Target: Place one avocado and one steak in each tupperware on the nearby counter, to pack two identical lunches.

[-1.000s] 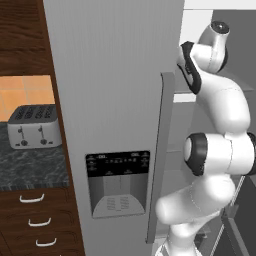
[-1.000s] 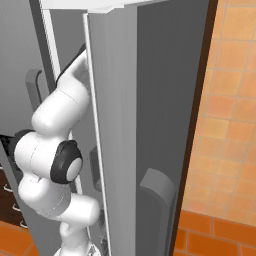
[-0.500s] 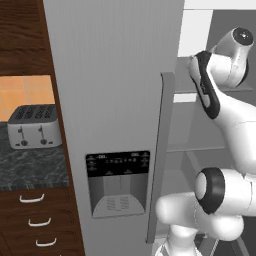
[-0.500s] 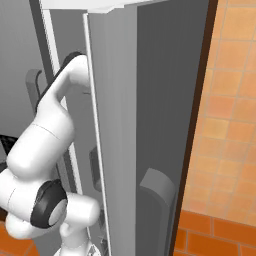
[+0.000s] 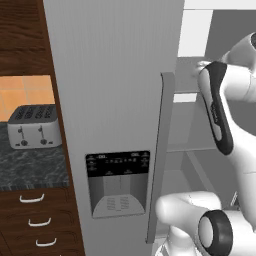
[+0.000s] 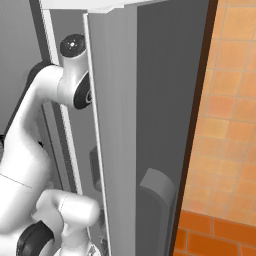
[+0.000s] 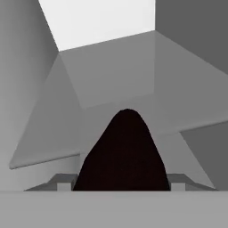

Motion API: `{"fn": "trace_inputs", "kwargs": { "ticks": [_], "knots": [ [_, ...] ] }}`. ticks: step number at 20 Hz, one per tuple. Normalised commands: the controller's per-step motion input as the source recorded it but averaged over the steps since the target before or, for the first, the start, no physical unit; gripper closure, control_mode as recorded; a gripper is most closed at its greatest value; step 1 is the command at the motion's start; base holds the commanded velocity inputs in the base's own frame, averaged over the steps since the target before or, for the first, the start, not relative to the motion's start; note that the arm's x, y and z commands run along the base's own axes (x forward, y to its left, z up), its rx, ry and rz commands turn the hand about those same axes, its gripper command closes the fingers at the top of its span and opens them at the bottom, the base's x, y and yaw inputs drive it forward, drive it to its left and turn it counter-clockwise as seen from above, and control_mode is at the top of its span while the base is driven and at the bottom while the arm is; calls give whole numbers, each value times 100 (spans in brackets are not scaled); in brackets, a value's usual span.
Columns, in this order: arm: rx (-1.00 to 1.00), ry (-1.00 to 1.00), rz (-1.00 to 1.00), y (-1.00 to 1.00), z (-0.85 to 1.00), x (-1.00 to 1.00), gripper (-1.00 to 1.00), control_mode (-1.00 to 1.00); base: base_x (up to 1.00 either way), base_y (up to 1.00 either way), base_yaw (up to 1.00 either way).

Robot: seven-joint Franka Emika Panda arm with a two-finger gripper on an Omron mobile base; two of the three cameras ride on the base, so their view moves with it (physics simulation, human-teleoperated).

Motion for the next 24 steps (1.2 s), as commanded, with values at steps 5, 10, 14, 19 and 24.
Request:
{"fn": "trace_inputs", "kwargs": {
  "ticks": [5,10,14,19,24],
  "knots": [
    [0,0,0,5,-16,-95,100,-100,0,0,0],
    [0,0,0,0,-3,-20,100,100,-79,44,4],
    [0,0,0,0,0,0,100,100,-72,100,20],
    [0,0,0,0,0,0,100,100,-46,100,34],
    [0,0,0,0,0,0,100,100,-5,100,37]
  ]
}}
